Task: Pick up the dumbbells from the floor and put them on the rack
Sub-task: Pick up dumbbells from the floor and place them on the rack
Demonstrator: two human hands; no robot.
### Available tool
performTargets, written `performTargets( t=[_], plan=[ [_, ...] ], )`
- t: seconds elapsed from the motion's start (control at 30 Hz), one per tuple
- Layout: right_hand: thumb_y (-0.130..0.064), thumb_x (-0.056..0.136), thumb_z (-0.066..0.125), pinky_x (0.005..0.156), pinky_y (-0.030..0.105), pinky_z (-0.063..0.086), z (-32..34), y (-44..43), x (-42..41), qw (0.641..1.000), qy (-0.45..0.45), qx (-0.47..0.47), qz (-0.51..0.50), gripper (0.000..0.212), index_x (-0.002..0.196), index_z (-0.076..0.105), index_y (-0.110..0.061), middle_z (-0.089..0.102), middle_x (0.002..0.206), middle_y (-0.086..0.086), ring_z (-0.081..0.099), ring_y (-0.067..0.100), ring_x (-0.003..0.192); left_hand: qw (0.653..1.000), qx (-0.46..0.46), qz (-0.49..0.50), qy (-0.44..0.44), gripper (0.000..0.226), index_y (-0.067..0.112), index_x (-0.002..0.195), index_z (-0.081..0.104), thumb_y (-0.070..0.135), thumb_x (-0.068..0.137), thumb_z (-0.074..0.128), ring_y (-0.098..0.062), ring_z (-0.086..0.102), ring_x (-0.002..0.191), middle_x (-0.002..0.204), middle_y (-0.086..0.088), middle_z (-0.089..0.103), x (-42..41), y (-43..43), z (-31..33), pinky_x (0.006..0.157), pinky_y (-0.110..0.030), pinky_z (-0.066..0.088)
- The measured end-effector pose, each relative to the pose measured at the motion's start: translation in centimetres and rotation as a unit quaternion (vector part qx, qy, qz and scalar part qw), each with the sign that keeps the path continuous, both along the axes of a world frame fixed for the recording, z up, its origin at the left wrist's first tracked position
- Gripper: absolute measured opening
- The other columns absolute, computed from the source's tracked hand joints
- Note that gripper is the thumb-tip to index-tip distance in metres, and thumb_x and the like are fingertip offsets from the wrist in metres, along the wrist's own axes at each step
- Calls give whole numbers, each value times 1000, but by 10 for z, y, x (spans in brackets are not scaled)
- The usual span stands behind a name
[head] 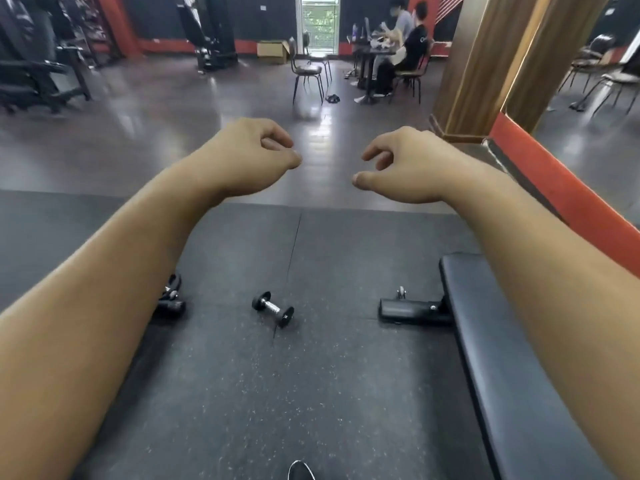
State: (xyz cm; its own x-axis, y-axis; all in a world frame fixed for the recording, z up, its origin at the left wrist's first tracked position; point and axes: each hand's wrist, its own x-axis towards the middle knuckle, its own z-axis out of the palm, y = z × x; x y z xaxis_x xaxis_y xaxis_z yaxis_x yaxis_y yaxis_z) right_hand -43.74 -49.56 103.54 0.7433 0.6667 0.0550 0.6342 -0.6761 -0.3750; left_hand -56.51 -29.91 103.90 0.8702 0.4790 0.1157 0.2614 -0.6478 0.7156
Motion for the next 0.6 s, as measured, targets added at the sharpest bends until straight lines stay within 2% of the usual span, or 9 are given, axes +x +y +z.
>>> performTargets(
  t=[0.13, 0.17, 0.27, 0.37, 0.43, 0.53, 0.6],
  plan=[
    [-53, 90, 66, 91, 35, 46, -27, 68, 85, 999, 30, -6, -11, 54, 140, 60, -31, 65, 133, -1, 58, 25, 122, 997, -66, 33, 14, 30, 23, 122, 66, 33, 94, 65, -5, 58, 79, 84, 15, 62, 97, 52, -36, 66, -22, 44],
    [-52, 91, 66, 90, 34, 45, -32, 83, 105, 999, 29, 6, -16, 55, 141, 59, -31, 65, 133, -1, 58, 25, 123, 995, -86, 45, 7, 32, 22, 124, 65, 34, 94, 65, -6, 59, 80, 85, 14, 62, 122, 63, -44, 67, -22, 45],
    [-49, 94, 64, 96, 34, 46, -46, 123, 167, 997, 16, 72, -31, 54, 144, 57, -28, 65, 135, -2, 58, 23, 127, 988, -111, 95, -51, 38, 25, 131, 60, 37, 96, 63, -13, 62, 103, 116, 6, 64, 189, 94, -62, 82, -26, 47],
    [-50, 95, 64, 96, 29, 45, -63, 164, 236, 985, 18, 168, -39, 52, 142, 59, -29, 67, 132, -5, 61, 17, 123, 978, -103, 130, -125, 37, 27, 133, 58, 34, 98, 62, -3, 59, 103, 124, 8, 60, 251, 124, -79, 78, -14, 46],
    [-50, 94, 66, 102, 32, 48, -75, 192, 282, 976, 33, 212, -27, 50, 140, 60, -29, 67, 130, -6, 61, 15, 122, 970, -98, 159, -158, 35, 25, 133, 59, 29, 98, 62, 3, 59, 98, 122, 8, 60, 286, 143, -91, 76, -8, 44],
    [-49, 93, 68, 105, 38, 50, -89, 240, 348, 967, 55, 249, -2, 48, 137, 61, -31, 67, 127, -9, 61, 12, 118, 951, -90, 218, -198, 33, 19, 131, 61, 22, 99, 62, 11, 58, 94, 120, 4, 61, 335, 179, -111, 77, 1, 41],
    [-47, 93, 68, 105, 37, 50, -98, 272, 384, 964, 63, 257, 23, 46, 136, 62, -29, 68, 126, -9, 61, 12, 117, 939, -89, 259, -210, 31, 19, 129, 62, 23, 98, 62, 8, 60, 98, 121, 4, 64, 362, 205, -125, 80, 1, 41]
  ],
)
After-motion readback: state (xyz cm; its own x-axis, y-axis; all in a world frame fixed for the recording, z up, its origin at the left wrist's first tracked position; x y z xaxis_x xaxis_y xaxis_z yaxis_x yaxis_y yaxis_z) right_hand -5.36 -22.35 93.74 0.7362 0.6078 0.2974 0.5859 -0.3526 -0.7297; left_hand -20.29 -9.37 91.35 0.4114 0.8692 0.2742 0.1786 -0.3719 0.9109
